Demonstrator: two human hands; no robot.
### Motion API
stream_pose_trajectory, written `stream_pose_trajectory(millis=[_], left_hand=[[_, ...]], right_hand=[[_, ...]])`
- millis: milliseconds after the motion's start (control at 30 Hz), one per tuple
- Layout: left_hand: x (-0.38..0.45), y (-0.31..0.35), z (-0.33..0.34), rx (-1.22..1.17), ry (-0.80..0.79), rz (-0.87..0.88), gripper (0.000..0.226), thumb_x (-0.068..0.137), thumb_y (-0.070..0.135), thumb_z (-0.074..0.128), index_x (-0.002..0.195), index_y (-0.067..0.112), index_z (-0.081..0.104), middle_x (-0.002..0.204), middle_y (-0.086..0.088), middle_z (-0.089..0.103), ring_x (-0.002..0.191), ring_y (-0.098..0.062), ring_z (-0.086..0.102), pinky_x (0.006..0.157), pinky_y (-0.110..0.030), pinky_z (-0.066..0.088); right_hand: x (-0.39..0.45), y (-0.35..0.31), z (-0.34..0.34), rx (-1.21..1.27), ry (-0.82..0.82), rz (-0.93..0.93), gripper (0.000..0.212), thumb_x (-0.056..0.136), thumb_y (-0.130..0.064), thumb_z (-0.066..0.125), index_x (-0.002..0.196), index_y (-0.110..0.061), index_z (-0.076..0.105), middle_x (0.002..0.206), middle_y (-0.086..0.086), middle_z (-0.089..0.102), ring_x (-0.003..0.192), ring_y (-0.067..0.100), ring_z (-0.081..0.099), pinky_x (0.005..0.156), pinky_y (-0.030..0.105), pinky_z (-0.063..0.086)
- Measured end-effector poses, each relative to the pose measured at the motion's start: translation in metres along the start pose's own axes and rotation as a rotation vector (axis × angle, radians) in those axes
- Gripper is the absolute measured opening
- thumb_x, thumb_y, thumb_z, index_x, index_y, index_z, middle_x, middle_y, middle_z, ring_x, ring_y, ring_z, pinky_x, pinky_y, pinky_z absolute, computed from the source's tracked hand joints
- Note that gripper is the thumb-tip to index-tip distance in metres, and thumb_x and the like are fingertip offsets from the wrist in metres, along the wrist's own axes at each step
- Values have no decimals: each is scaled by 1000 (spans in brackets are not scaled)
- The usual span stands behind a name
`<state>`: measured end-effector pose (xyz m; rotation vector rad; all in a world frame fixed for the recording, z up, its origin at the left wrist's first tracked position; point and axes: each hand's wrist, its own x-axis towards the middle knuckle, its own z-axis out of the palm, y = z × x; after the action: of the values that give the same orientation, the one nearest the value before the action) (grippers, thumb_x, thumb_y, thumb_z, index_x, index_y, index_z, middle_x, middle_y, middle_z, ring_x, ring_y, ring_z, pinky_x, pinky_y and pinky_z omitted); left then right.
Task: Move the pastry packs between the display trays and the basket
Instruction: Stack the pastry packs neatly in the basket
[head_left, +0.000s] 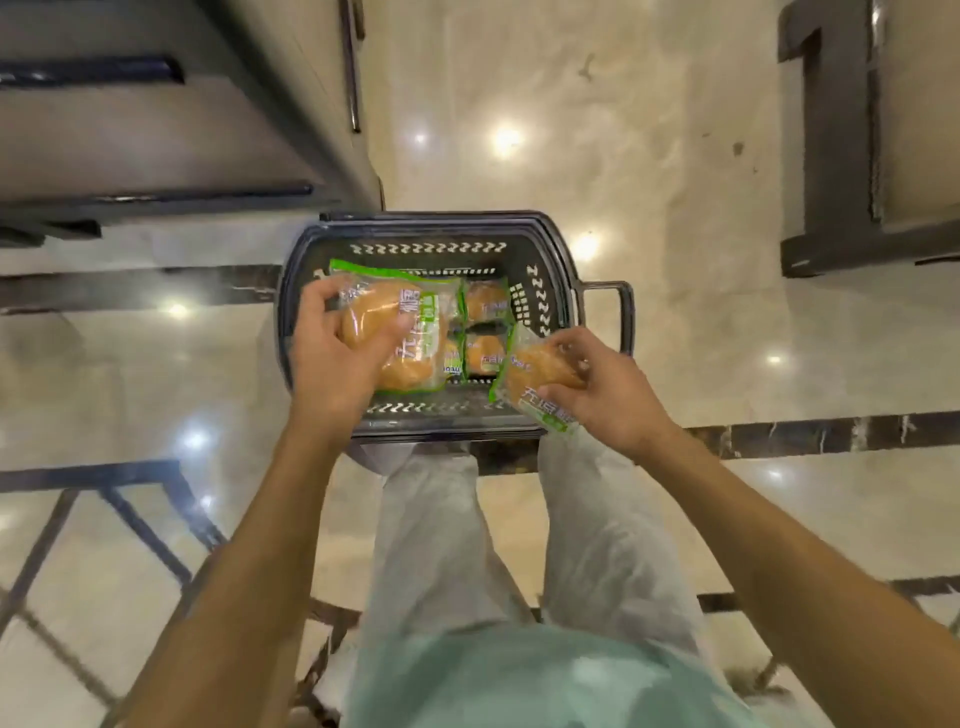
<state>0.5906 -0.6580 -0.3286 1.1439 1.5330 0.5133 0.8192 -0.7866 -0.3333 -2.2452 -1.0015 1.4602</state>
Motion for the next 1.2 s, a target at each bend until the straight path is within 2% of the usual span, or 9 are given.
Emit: stream_pose_trajectory(millis=[133,300,467,567,633,733,900,1067,1200], left_hand=[[47,-80,46,78,49,-37,53,80,12,85,120,16,51,95,13,67,83,0,66,67,-28,58],[116,-195,86,174,16,-58,61,75,25,88,123,20,52,104,7,70,92,-7,70,81,-42,61],[146,-256,96,196,19,-82,51,80,17,84,118,24,50,99,13,67,85,4,66,84,-37,60],[158,-277,95,181,-15,-76,48,81,16,84,114,25,50,99,9,71,90,-5,70,82,-40,61],[163,-285,92,160,-34,-96,46,81,14,83,111,26,51,94,11,72,88,-6,71,75,-32,62],[165,-293,90,169,-62,-85,47,81,15,84,111,26,50,100,4,73,89,-10,72,75,-33,61],[168,-294,93,197,-86,-143,55,78,15,84,121,21,50,92,5,74,80,-4,73,63,-18,57],[183,-291,95,313,-151,-97,61,74,28,88,122,27,50,103,3,73,89,-12,73,77,-34,61],[213,-282,115,479,-258,-20,66,74,41,88,125,37,45,113,3,65,99,-21,67,91,-44,55]], right_hand=[[113,59,45,-133,-118,-16,47,86,-31,79,124,-31,53,108,-4,69,101,25,67,88,43,53],[235,139,122,-219,-132,-14,42,87,-24,77,122,-28,55,108,1,68,103,30,65,87,40,51],[305,187,185,-388,-174,46,46,86,-25,74,127,-24,54,115,10,68,110,36,62,89,44,52],[336,204,213,-474,-209,29,45,87,-26,72,128,-27,53,119,11,67,114,38,59,93,44,50],[351,214,227,-548,-188,4,42,89,-28,69,128,-28,53,124,11,63,120,39,54,97,43,43],[362,224,238,-640,-133,29,44,90,-28,66,132,-29,51,134,12,52,129,39,43,106,46,37],[363,231,240,-793,-179,24,57,93,-22,64,144,-22,39,142,12,48,137,37,38,115,51,28],[344,199,217,-741,-195,-33,62,92,-21,63,149,-21,37,145,14,44,136,38,38,114,50,33],[306,153,154,-607,0,-353,47,93,-20,62,138,-14,51,141,13,46,127,35,46,96,47,50]])
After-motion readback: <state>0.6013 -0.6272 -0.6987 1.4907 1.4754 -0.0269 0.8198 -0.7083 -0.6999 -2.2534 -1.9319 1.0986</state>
